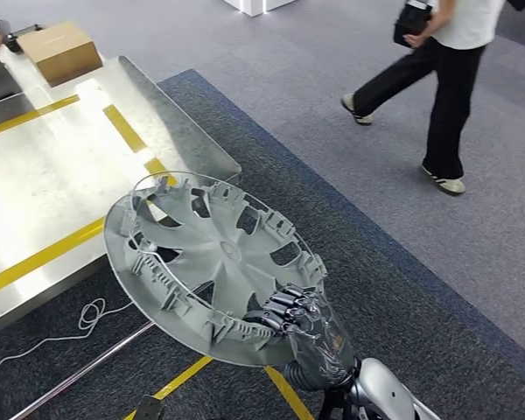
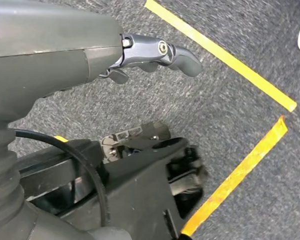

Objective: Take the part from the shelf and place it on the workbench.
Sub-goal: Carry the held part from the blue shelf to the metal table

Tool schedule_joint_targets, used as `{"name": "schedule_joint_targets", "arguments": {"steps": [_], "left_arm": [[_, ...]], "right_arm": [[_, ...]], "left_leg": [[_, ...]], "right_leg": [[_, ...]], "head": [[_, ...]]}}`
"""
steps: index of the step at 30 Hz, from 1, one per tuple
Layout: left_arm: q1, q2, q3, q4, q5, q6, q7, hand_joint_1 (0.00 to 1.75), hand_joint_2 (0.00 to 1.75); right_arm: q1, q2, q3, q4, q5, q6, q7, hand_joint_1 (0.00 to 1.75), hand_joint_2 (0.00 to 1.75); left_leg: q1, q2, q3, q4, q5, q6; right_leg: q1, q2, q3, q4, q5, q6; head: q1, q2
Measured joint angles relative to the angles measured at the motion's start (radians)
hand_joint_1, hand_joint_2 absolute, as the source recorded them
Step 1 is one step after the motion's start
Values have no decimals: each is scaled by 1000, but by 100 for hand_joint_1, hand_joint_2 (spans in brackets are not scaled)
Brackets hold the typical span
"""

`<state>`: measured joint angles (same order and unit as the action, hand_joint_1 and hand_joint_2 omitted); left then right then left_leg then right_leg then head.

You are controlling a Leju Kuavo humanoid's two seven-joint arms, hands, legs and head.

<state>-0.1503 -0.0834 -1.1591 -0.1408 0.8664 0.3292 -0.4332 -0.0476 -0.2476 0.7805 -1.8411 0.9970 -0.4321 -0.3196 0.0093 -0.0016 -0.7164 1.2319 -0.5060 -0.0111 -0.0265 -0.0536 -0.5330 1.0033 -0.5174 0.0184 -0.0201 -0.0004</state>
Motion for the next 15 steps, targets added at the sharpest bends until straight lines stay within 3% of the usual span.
{"name": "schedule_joint_targets", "arguments": {"steps": [2, 4, 6, 8, 10, 12, 13, 14, 15], "left_arm": [[-2, 0, -3, 0, -2, -1, 1, 0, 175], [-5, -1, -7, -1, -4, -1, 2, 0, 175], [-6, -1, -13, -2, -7, -2, 2, 0, 175], [-5, -1, -16, -2, -8, -3, 2, 0, 175], [-9, -2, -17, -2, -9, -5, 2, 0, 175], [-11, -3, -18, -2, -9, -7, 1, 0, 175], [-11, -3, -19, -2, -9, -7, 1, 0, 175], [-11, -3, -20, -2, -10, -8, 1, 0, 175], [-11, -3, -21, -2, -10, -8, 1, 0, 175]], "right_arm": [[-21, 0, 18, 14, 1, 11, 7, 175, 175], [-38, 0, 32, 26, 4, 20, 12, 175, 175], [-54, 0, 44, 36, 11, 29, 19, 175, 175], [-71, 0, 56, 44, 19, 37, 26, 175, 175], [-85, 0, 65, 53, 30, 39, 34, 175, 175], [-98, 0, 76, 64, 52, 36, 47, 175, 175], [-104, 0, 83, 70, 66, 33, 56, 175, 175], [-109, 0, 90, 76, 82, 29, 66, 175, 175], [-114, -1, 97, 82, 99, 24, 76, 175, 175]], "left_leg": [[-6, 44, 61, -128, 57, 4], [-16, 77, 86, -188, 63, 15], [-18, 62, 85, -194, 57, 30], [-14, 37, 89, -200, 57, 43], [-10, 13, 93, -203, 57, 53], [-12, -11, 94, -203, 55, 58], [-14, -24, 95, -203, 55, 59], [-15, -38, 97, -202, 54, 60], [-16, -52, 99, -202, 53, 60]], "right_leg": [[3, -21, 10, 1, -10, 9], [10, -41, 14, 1, -18, 21], [12, -60, 20, -3, -23, 32], [8, -32, 15, 16, -42, 40], [5, 25, -37, 114, -91, 43], [7, 48, -119, 252, -135, 42], [8, 50, -149, 289, -134, 40], [9, 51, -160, 287, -112, 37], [10, 56, -153, 246, -72, 32]], "head": [[0, 0], [0, 0], [1, 0], [4, 0], [10, 0], [14, 0], [14, 0], [14, 0], [14, 0]]}}
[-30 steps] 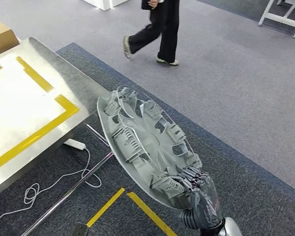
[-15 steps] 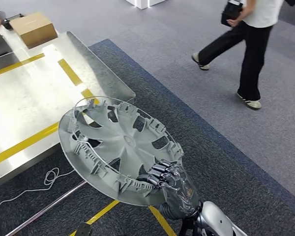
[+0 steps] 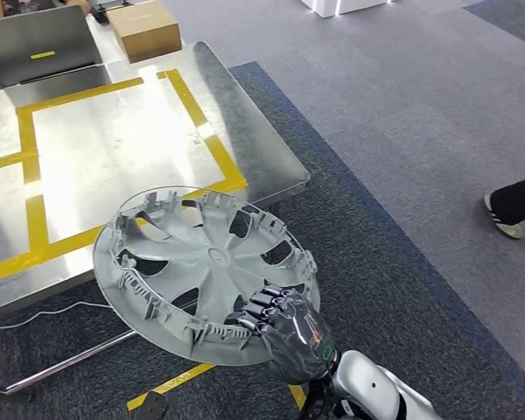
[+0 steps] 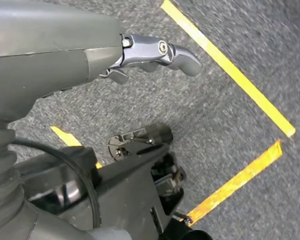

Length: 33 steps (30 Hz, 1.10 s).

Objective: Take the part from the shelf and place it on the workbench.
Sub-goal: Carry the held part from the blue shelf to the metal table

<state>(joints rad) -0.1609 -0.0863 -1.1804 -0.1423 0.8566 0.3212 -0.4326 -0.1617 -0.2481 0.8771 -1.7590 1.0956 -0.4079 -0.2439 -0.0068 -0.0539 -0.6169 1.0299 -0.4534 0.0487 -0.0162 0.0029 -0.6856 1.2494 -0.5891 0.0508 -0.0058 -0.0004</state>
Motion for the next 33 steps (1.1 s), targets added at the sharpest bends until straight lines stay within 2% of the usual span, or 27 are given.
{"name": "schedule_joint_targets", "arguments": {"steps": [1, 2, 3, 5, 7, 8, 9, 11, 12, 13, 14, 15, 16, 18, 20, 22, 23, 24, 25, 26, 27, 28, 29, 30, 31, 32, 33], "left_arm": [[0, 0, -1, 0, 0, 0, 0, 0, 175], [-1, -1, -2, 0, 0, -1, 0, 0, 175], [-2, -2, -4, 0, 0, -1, 0, 0, 175], [-1, -2, -6, 0, -1, -2, 1, 0, 175], [1, -1, -11, 0, -2, 0, 4, 0, 175], [1, -1, -14, 0, -2, 1, 5, 0, 175], [-1, -1, -17, 0, -3, 3, 6, 0, 175], [-3, -1, -20, 0, -6, 6, 8, 0, 175], [-4, -1, -20, 0, -8, 7, 11, 0, 175], [-3, -1, -21, 0, -9, 8, 15, 0, 175], [-3, 0, -22, 0, -10, 9, 18, 0, 175], [-2, 0, -23, 0, -10, 10, 20, 0, 175], [-2, 0, -24, 0, -11, 10, 21, 0, 175], [-3, 0, -27, 0, -12, 10, 22, 0, 175], [-6, 0, -29, 0, -12, 10, 23, 0, 175], [-5, 0, -29, 0, -12, 11, 24, 0, 175], [-3, 0, -30, 0, -12, 11, 25, 0, 175], [-3, 0, -30, 0, -12, 11, 25, 0, 175], [-4, 0, -30, 0, -12, 11, 26, 0, 175], [-5, -1, -30, 0, -12, 11, 26, 0, 175], [-6, -1, -31, 0, -12, 11, 26, 0, 175], [-6, -2, -32, 0, -12, 12, 26, 0, 175], [-6, -2, -33, 0, -12, 12, 26, 0, 175], [-5, -2, -34, 0, -12, 12, 27, 0, 175], [-5, -2, -35, 0, -12, 12, 27, 0, 175], [-5, -2, -37, 0, -12, 12, 27, 0, 175], [-5, -2, -38, 0, -12, 12, 27, 0, 175]], "right_arm": [[-6, 0, 6, 5, 16, -6, 9, 175, 175], [-13, 0, 11, 10, 30, -13, 18, 175, 175], [-22, 0, 17, 15, 42, -21, 25, 175, 175], [-36, 0, 27, 23, 60, -36, 35, 175, 175], [-47, 0, 34, 30, 72, -43, 44, 175, 175], [-50, 0, 37, 34, 76, -43, 49, 175, 175], [-53, 0, 38, 38, 81, -44, 54, 175, 175], [-57, 0, 42, 46, 90, -46, 63, 175, 175], [-59, 0, 44, 50, 96, -46, 69, 175, 175], [-62, 0, 47, 54, 103, -46, 75, 175, 175], [-64, 0, 49, 59, 110, -45, 82, 175, 175], [-68, 0, 52, 63, 116, -44, 89, 175, 175], [-73, 0, 53, 68, 120, -43, 96, 175, 175], [-87, 0, 56, 76, 125, -40, 105, 175, 175], [-100, 1, 58, 85, 123, -35, 110, 175, 175], [-110, 3, 59, 93, 111, -24, 112, 175, 175], [-114, 5, 60, 97, 102, -19, 112, 175, 175], [-116, 6, 61, 100, 94, -15, 111, 175, 175], [-118, 7, 63, 103, 88, -13, 111, 175, 175], [-118, 7, 65, 105, 84, -12, 109, 175, 175], [-118, 7, 66, 108, 82, -11, 108, 175, 175], [-118, 7, 69, 112, 80, -11, 108, 175, 175], [-117, 7, 72, 115, 79, -11, 107, 175, 175], [-117, 7, 74, 118, 79, -11, 107, 175, 175], [-117, 7, 77, 121, 78, -11, 107, 175, 175], [-118, 7, 79, 123, 78, -11, 107, 175, 175], [-119, 7, 80, 124, 78, -12, 107, 175, 175]], "left_leg": [[0, -14, 3, 0, -1, -1], [-2, -27, 4, 1, -3, -3], [-1, -38, 2, 3, -3, -7], [4, -55, -6, 5, -2, -17], [7, -66, -10, 5, -2, -29], [6, -53, -13, 15, -9, -36], [5, -32, -25, 42, -25, -43], [7, 20, -75, 150, -79, -55], [9, 33, -106, 212, -103, -59], [12, 39, -127, 255, -114, -62], [13, 42, -134, 267, -107, -63], [14, 44, -121, 239, -81, -64], [14, 50, -91, 179, -43, -62], [6, 88, -27, 52, 4, -54], [-5, 115, -6, 4, 5, -41], [-7, 100, -6, -1, 3, -28], [-5, 90, -2, -5, 3, -22], [-2, 82, 1, -9, 4, -17], [2, 74, 5, -12, 5, -12], [3, 66, 5, -12, 4, -8], [4, 58, 5, -12, 4, -5], [3, 50, 6, -12, 3, -3], [2, 43, 7, -12, 1, -2], [0, 35, 10, -11, -1, -1], [0, 28, 14, -11, -4, -2], [-1, 23, 18, -11, -7, -3], [-2, 18, 22, -10, -11, -6]], "right_leg": [[1, 13, 21, -67, 46, -6], [0, 35, 47, -131, 81, -12], [-1, 54, 69, -184, 100, -16], [0, 73, 90, -222, 99, -21], [0, 56, 97, -231, 99, -27], [-2, 45, 103, -235, 99, -32], [-4, 31, 109, -240, 99, -38], [-4, 3, 118, -243, 95, -45], [-3, -10, 121, -243, 92, -47], [-3, -23, 124, -243, 89, -47], [-3, -36, 128, -243, 86, -46], [-3, -49, 132, -243, 82, -45], [-3, -60, 137, -243, 78, -42], [0, -81, 146, -243, 71, -35], [6, -99, 150, -244, 65, -25], [8, -118, 155, -248, 60, -14], [7, -113, 157, -246, 53, -8], [6, -94, 151, -228, 39, -3], [4, -68, 132, -188, 17, 0], [3, -37, 100, -126, -11, 1], [3, -18, 59, -54, -37, 1], [4, -10, 20, 9, -53, 1], [4, -7, -7, 42, -50, 0], [5, -6, -16, 35, -25, -2], [5, -5, -4, -11, 16, -6], [5, -3, 20, -81, 61, -10], [6, 2, 47, -147, 92, -13]], "head": [[0, 0], [-1, 0], [-1, 0], [-3, 0], [-4, 0], [-7, 0], [-10, 0], [-17, 0], [-18, 0], [-18, 0], [-18, 0], [-18, 0], [-18, 0], [-18, 0], [-18, 0], [-17, 0], [-16, 0], [-15, 0], [-11, 0], [-8, 0], [-5, 0], [-4, 0], [-4, 0], [-4, 0], [-3, 0], [-3, 0], [-3, 0]]}}
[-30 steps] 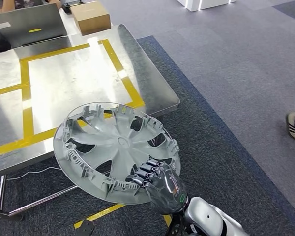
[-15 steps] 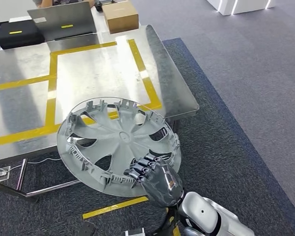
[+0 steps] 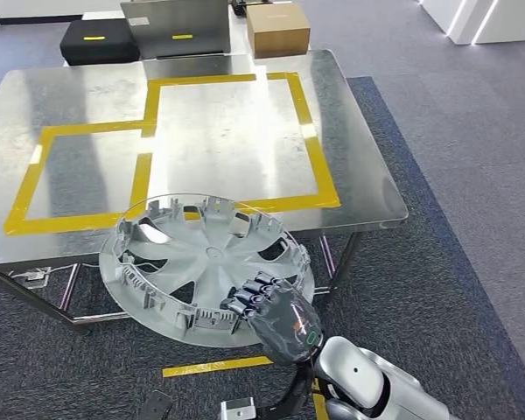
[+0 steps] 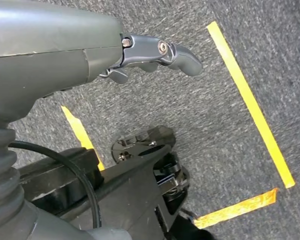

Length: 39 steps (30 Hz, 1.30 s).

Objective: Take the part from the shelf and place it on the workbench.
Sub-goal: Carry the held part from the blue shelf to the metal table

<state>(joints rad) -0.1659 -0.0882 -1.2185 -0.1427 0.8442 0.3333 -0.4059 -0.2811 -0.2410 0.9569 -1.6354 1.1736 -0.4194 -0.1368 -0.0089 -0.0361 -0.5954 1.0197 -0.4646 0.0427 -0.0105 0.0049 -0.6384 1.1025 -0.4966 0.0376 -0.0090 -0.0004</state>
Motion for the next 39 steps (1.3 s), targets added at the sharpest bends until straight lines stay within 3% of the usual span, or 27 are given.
{"name": "schedule_joint_targets", "arguments": {"steps": [2, 6, 8, 10, 11, 12, 14, 16, 17, 21, 23, 25, 27, 28, 29, 31, 32, 33, 36, 38, 39], "left_arm": [[0, 1, -3, 0, 0, 0, 0, 0, 175], [0, 4, -6, 0, 0, 0, 0, 0, 175], [-1, 5, -7, 0, 0, 0, 0, 0, 175], [-1, 5, -7, 0, 0, 0, 0, 0, 175], [1, 5, -7, 0, 0, -1, 0, 0, 175], [2, 6, -7, 0, 0, -1, 0, 0, 175], [3, 6, -7, 0, 0, -1, 0, 0, 175], [2, 7, -7, 0, 1, -1, 0, 0, 175], [2, 8, -8, 0, 1, -1, 0, 0, 175], [6, 10, -8, 0, 3, 0, 0, 0, 175], [6, 10, -8, 0, 3, 0, -1, 0, 175], [6, 10, -8, 0, 4, 0, -1, 0, 175], [9, 10, -8, 0, 4, 0, -1, 0, 175], [11, 10, -8, 0, 4, 1, -1, 0, 175], [12, 10, -8, 0, 5, 1, -1, 0, 175], [14, 10, -8, 0, 5, 1, -1, 0, 175], [14, 10, -8, 0, 7, 2, -1, 0, 175], [13, 10, -8, 0, 8, 3, -1, 0, 175], [8, 9, -8, 0, 13, 6, -2, 0, 175], [5, 9, -8, 0, 14, 6, -4, 0, 175], [6, 9, -8, 0, 15, 6, -5, 0, 175]], "right_arm": [[-6, 2, 1, 1, 1, 0, -1, 175, 175], [-11, 6, 3, 3, 1, -1, -4, 175, 175], [-13, 10, 4, 3, 1, -1, -4, 175, 175], [-13, 11, 5, 4, 2, -1, -5, 175, 175], [-12, 11, 6, 4, 2, -2, -5, 175, 175], [-12, 12, 7, 5, 3, -3, -6, 175, 175], [-12, 12, 8, 5, 7, -12, -4, 175, 175], [-13, 12, 6, 5, 15, -29, 2, 175, 175], [-12, 12, 4, 5, 19, -38, 6, 175, 175], [-8, 12, -6, 5, 24, -57, 15, 175, 175], [-10, 12, -10, 4, 26, -61, 17, 175, 175], [-6, 12, -12, 5, 27, -63, 18, 175, 175], [3, 12, -17, 5, 28, -65, 20, 175, 175], [7, 12, -20, 5, 29, -68, 21, 175, 175], [11, 12, -24, 5, 29, -73, 22, 175, 175], [20, 12, -33, 5, 29, -86, 25, 175, 175], [25, 12, -38, 4, 29, -92, 26, 175, 175], [32, 12, -43, 2, 30, -98, 28, 175, 175], [45, 16, -65, -8, 30, -109, 37, 175, 175], [54, 21, -83, -11, 30, -118, 45, 175, 175], [61, 23, -91, -12, 30, -122, 48, 175, 175]], "left_leg": [[-2, -5, -1, 2, -6, -9], [-1, 0, -4, 18, -22, -29], [3, 13, -42, 106, -63, -41], [7, 21, -116, 242, -110, -50], [9, 23, -143, 286, -113, -52], [10, 23, -155, 292, -95, -52], [11, 25, -123, 194, -9, -46], [5, 31, -71, 73, 39, -34], [2, 34, -54, 37, 38, -28], [2, 31, -16, -1, 5, -3], [6, 27, 10, -8, -5, 8], [4, 24, 28, -8, -23, 11], [3, 20, 56, -8, -47, 11], [2, 18, 74, -8, -61, 11], [1, 16, 94, -8, -76, 10], [-1, 13, 128, -9, -106, 5], [-1, 11, 138, -10, -119, 0], [-1, 11, 148, -11, -128, -6], [0, 13, 141, 31, -111, -25], [1, 18, 74, 140, -87, -37], [4, 21, 30, 201, -93, -43]], "right_leg": [[2, 8, 38, -78, 17, -7], [-2, 7, 59, -95, 5, -27], [-5, 1, 76, -99, -2, -37], [-5, -6, 91, -99, -15, -40], [-5, -8, 99, -99, -22, -40], [-5, -9, 108, -99, -30, -39], [-5, -11, 131, -100, -47, -34], [-3, -12, 145, -102, -66, -24], [-2, -13, 148, -107, -73, -18], [-1, -15, 168, -98, -76, 7], [-2, -11, 117, -12, -88, 11], [-1, -8, 23, 110, -122, 12], [-1, -8, -49, 153, -159, 13], [0, -8, -63, 130, -155, 12], [0, -7, -65, 82, -125, 11], [3, -6, -54, -17, -3, 2], [6, -5, -46, -46, 43, -4], [8, -4, -40, -57, 67, -12], [7, -4, -8, -69, 46, -32], [1, -8, 25, -85, 32, -40], [0, -10, 42, -91, 22, -43]], "head": [[-1, 0], [-3, 0], [-6, 0], [-8, 0], [-8, 0], [-8, 0], [-8, 0], [-8, 0], [-8, 0], [-7, 0], [-3, 0], [0, 0], [1, 0], [1, 0], [2, 0], [1, 0], [0, 0], [-1, 0], [-2, 0], [-4, 0], [-5, 0]]}}
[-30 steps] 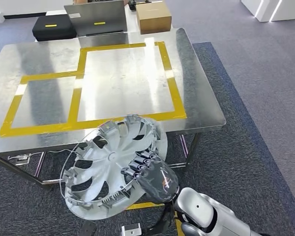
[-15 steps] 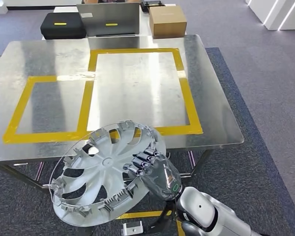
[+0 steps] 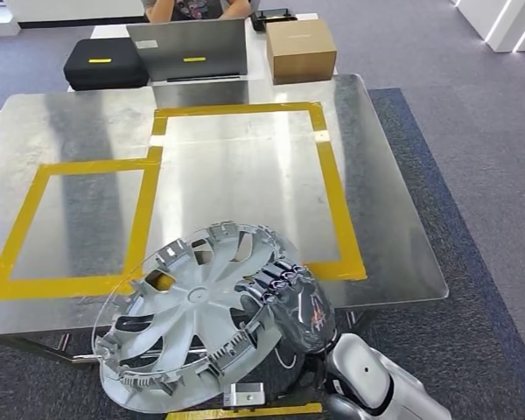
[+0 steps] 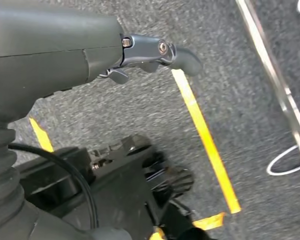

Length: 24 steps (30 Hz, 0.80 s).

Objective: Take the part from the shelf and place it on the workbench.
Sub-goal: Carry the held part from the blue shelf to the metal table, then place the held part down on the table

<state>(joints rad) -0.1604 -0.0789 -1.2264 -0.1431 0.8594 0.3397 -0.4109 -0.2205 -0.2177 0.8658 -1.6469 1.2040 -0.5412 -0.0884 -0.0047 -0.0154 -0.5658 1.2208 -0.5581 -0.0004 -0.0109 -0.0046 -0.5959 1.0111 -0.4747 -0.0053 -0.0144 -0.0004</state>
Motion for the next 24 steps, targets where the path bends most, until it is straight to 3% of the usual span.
{"name": "schedule_joint_targets", "arguments": {"steps": [2, 3, 4, 5, 6, 8, 9, 10, 12, 14, 15, 17, 18, 19, 20, 22, 24], "left_arm": [[5, 0, 0, 0, 2, 0, 0, 0, 175], [8, 1, 0, 0, 4, 0, -1, 0, 175], [10, 2, 0, 0, 6, -2, -2, 0, 175], [11, 3, 0, 0, 7, -5, -4, 0, 175], [12, 3, 0, 0, 8, -8, -6, 0, 175], [16, 4, 0, 0, 9, -16, -10, 0, 175], [17, 4, 0, 0, 10, -18, -11, 0, 175], [17, 4, 0, 0, 11, -19, -12, 0, 175], [14, 4, 0, 0, 12, -19, -15, 0, 175], [10, 4, 0, 0, 14, -20, -16, 0, 175], [9, 4, 0, 0, 15, -21, -17, 0, 175], [7, 3, 0, 0, 16, -24, -17, 0, 175], [8, 3, 0, 0, 15, -25, -17, 0, 175], [9, 3, 0, 0, 15, -26, -17, 0, 175], [10, 3, 0, 0, 15, -26, -18, 0, 175], [9, 3, 0, 0, 15, -26, -19, 0, 175], [8, 2, 0, 0, 14, -27, -20, 0, 175]], "right_arm": [[12, 3, -15, 0, 0, -2, 6, 175, 175], [18, 4, -22, 0, 0, -3, 9, 175, 175], [23, 6, -30, 0, 0, -3, 11, 175, 175], [29, 8, -37, 1, 0, -3, 12, 175, 175], [34, 11, -44, 2, 0, -3, 12, 175, 175], [44, 15, -56, 5, 0, -4, 13, 175, 175], [47, 16, -61, 6, 0, -4, 13, 175, 175], [49, 18, -65, 7, 0, -5, 13, 175, 175], [50, 21, -73, 7, 0, -5, 13, 175, 175], [49, 24, -80, 7, 0, -5, 13, 175, 175], [50, 24, -83, 8, -1, -5, 13, 175, 175], [56, 24, -90, 10, -2, -5, 12, 175, 175], [61, 24, -93, 12, -4, -5, 12, 175, 175], [66, 24, -97, 13, -6, -5, 12, 175, 175], [70, 24, -102, 14, -8, -4, 12, 175, 175], [74, 24, -112, 17, -14, -1, 12, 175, 175], [78, 26, -125, 20, -20, 13, 11, 175, 175]], "left_leg": [[7, 1, -77, 73, -67, -9], [10, 2, -103, 77, -104, -13], [13, 2, -117, 58, -122, -15], [14, 3, -123, 20, -106, -16], [15, 5, -125, -34, -50, -16], [13, 13, -131, -129, 96, -10], [10, 15, -134, -152, 145, -5], [7, 15, -137, -158, 162, 1], [7, 11, -129, -162, 159, 13], [10, 8, -114, -174, 153, 26], [11, 8, -108, -178, 148, 32], [10, 6, -101, -179, 137, 39], [9, 4, -96, -179, 131, 40], [8, 2, -89, -179, 125, 39], [7, -1, -80, -179, 119, 39], [4, -4, -62, -179, 107, 35], [3, -7, -54, -179, 100, 26]], "right_leg": [[-2, -1, 35, -6, -23, -1], [-4, 0, 55, -7, -35, 1], [-6, 1, 75, -8, -49, 3], [-8, 2, 97, -7, -64, 8], [-10, 2, 111, -8, -79, 13], [-9, 3, 132, -3, -110, 25], [-9, 4, 134, -3, -122, 31], [-9, 4, 140, -6, -130, 37], [-11, 2, 147, -17, -142, 50], [-11, 1, 130, 29, -173, 57], [-11, 2, 97, 87, -197, 58], [-10, 3, 2, 223, -238, 60], [-10, 3, -36, 260, -234, 59], [-10, 3, -56, 262, -210, 58], [-9, 3, -56, 226, -167, 55], [-6, 4, -22, 105, -74, 45], [-1, 6, 11, 28, -36, 37]], "head": [[-1, 0], [-1, 0], [-1, 0], [-1, 0], [-1, 0], [-2, 0], [-1, 0], [0, 0], [4, 0], [9, 0], [12, 0], [14, 0], [15, 0], [15, 0], [15, 0], [14, 0], [14, 0]]}}
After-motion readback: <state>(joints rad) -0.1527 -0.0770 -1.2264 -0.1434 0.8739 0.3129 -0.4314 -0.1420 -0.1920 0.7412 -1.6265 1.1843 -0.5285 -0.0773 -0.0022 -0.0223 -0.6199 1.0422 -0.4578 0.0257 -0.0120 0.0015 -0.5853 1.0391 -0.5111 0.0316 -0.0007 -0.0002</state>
